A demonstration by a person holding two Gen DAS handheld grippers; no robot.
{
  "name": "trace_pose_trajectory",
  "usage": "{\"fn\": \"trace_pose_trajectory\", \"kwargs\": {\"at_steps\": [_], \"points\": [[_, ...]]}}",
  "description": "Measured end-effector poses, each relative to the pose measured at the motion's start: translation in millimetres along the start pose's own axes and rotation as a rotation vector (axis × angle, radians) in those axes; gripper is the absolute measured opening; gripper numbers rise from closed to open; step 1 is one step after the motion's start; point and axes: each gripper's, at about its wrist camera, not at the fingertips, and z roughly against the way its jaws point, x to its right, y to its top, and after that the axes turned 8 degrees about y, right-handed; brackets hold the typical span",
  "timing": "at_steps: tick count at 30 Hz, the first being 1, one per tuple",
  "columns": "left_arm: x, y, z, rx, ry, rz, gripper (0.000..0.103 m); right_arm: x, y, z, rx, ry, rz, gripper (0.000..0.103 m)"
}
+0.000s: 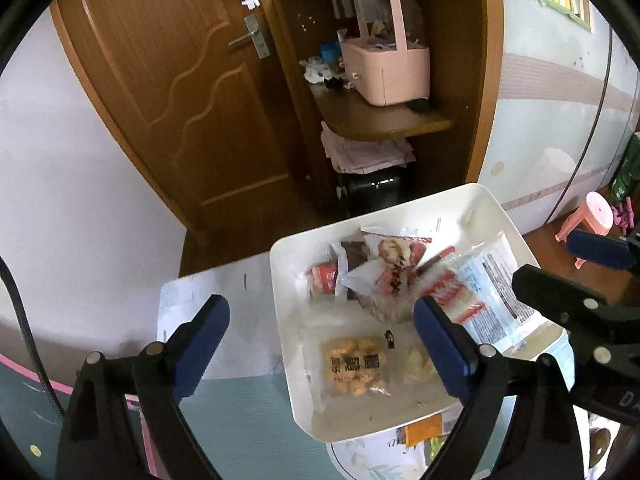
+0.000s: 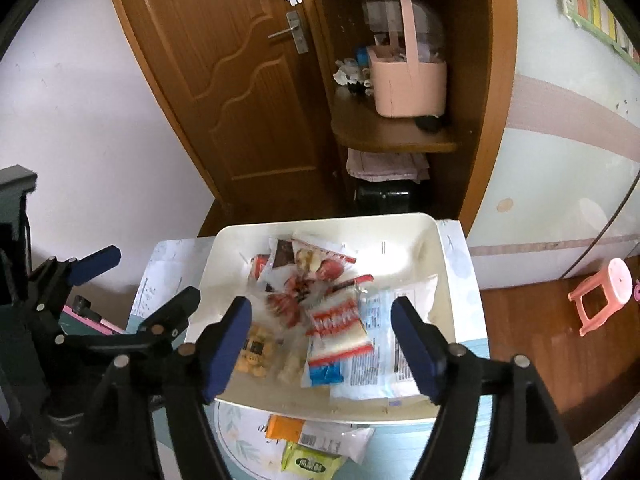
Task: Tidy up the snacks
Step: 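Carry both bags into the white tray and open both tools, then move both tools back over the green pack and oat bar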
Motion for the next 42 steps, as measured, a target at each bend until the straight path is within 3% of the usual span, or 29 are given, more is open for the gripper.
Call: {"fn": "trace_pose_trajectory", "kwargs": {"at_steps": [8,23,42], "points": [[-3,-6,7,-0.002,-0.038,0.016,0.093,3,-10,7,0.012,0.0,-0.03,0.074],[3,-14,53,0.076,-0.115,0.008,0.093,-5,-25,46,0.095,-0.023,-0.051,0.074],[9,-60,101,0.127,-0.299,0.047,0.093,0,-77,111,0.19,-0.038,-0.071,0.074]]}}
